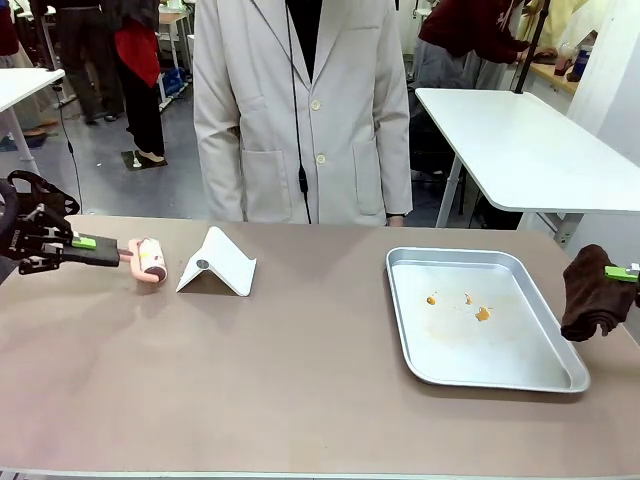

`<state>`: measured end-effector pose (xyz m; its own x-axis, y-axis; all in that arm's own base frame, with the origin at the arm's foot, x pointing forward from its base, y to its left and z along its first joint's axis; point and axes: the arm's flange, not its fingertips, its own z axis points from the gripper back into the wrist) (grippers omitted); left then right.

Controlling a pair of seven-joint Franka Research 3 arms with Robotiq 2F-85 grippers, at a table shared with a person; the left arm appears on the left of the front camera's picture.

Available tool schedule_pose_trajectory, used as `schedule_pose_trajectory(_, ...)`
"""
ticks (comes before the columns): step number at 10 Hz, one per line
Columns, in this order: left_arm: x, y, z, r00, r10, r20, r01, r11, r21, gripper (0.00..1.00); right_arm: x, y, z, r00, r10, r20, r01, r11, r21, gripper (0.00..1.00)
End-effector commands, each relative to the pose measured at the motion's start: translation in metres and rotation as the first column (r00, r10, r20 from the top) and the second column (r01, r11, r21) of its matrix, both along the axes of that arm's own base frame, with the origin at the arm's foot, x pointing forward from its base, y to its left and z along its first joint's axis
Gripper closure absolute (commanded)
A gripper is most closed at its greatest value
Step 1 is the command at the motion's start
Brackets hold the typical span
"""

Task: Clean the surface of the table.
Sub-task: If a person points to the right, clean the right side of the table with your right hand, and if they point to the left, clean the left side with your left hand.

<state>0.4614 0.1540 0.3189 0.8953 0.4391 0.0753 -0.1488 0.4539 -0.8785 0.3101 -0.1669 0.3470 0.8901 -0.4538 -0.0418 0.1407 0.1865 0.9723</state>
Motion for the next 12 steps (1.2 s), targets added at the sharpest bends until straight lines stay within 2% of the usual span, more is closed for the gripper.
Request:
schedule_pose_trajectory(1,-0.040,0.023,0.043,0.978,-0.063,0.199,0.098,0.980,-0.175,0.78,-0.001,-0.001,0.002,1.000,-0.001,0.005,0.001,1.000,0.000,1.00)
schedule_pose_trajectory(2,-0.064,0.034,0.061,0.959,-0.113,0.259,0.173,0.959,-0.224,0.78,-0.001,-0.001,0.002,1.000,-0.001,0.005,0.001,1.000,0.000,1.00)
schedule_pose_trajectory(3,-0.087,0.044,0.071,0.945,-0.155,0.288,0.229,0.942,-0.243,0.78,-0.001,-0.001,0.002,1.000,-0.001,0.005,0.001,1.000,0.000,1.00)
schedule_pose_trajectory(5,-0.133,0.066,0.079,0.916,-0.311,0.253,0.380,0.874,-0.302,0.78,-0.001,-0.001,0.002,1.000,-0.001,0.005,0.001,1.000,0.000,1.00)
schedule_pose_trajectory(7,-0.167,0.091,0.070,0.915,-0.338,0.220,0.394,0.865,-0.310,0.78,-0.001,-0.001,0.002,1.000,-0.001,0.005,0.001,1.000,0.000,1.00)
schedule_pose_trajectory(9,-0.195,0.105,0.047,0.919,-0.332,0.212,0.384,0.877,-0.290,0.78,-0.001,-0.001,0.002,1.000,-0.001,0.005,0.001,1.000,0.000,1.00)
schedule_pose_trajectory(11,-0.200,0.117,0.030,0.931,-0.319,0.176,0.357,0.896,-0.265,0.78,-0.001,-0.001,0.002,1.000,-0.001,0.005,0.001,1.000,0.000,1.00)
schedule_pose_trajectory(12,-0.200,0.104,0.044,0.928,-0.327,0.178,0.368,0.880,-0.302,0.78,-0.001,-0.001,0.002,1.000,-0.001,0.005,0.001,1.000,0.000,1.00)
